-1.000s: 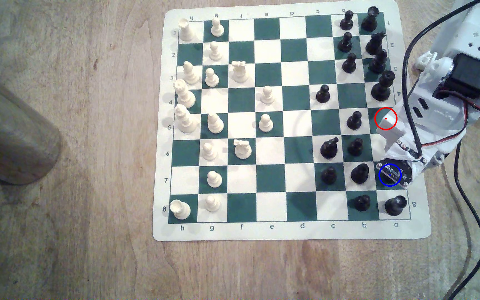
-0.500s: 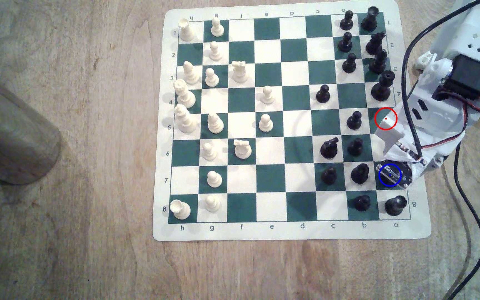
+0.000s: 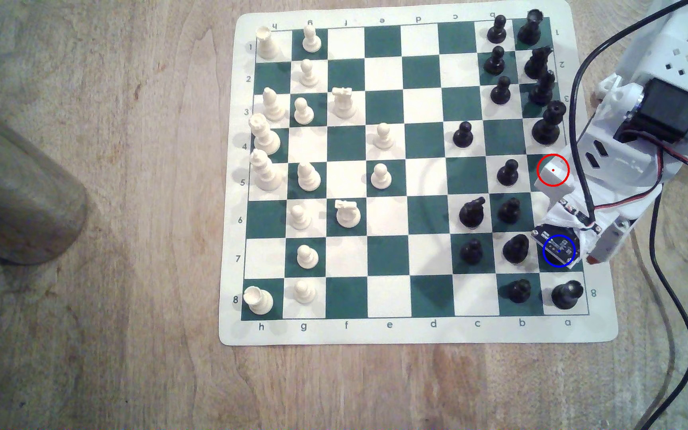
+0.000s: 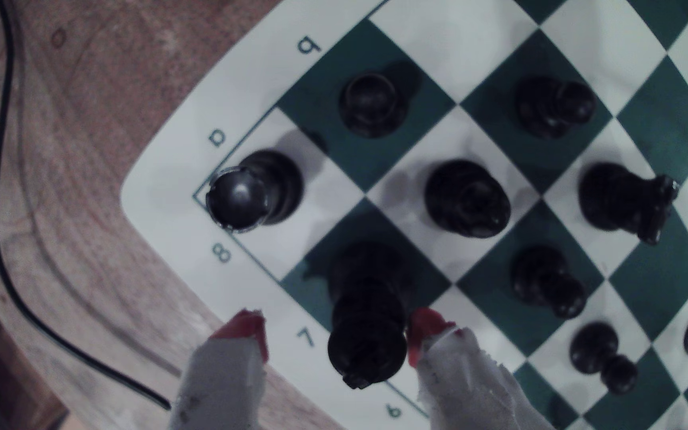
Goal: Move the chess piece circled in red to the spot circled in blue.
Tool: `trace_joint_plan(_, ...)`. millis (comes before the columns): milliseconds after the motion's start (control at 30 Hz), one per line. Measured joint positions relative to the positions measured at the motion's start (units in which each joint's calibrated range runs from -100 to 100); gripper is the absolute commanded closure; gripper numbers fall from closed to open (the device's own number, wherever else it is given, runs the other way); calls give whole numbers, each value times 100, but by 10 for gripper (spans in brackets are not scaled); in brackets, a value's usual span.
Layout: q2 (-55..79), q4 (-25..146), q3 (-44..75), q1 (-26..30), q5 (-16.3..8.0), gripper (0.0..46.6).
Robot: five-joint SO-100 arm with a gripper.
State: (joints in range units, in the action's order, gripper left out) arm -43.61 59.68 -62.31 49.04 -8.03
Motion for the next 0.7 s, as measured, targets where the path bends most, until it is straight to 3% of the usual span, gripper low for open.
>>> trace_joint_plan(400, -1232, 1187, -45, -96, 0, 278)
trace_joint_plan(633, -2120, 2024, -45, -568, 0, 306)
trace_joint_plan(700, -2363, 2199, -45, -693, 15, 338)
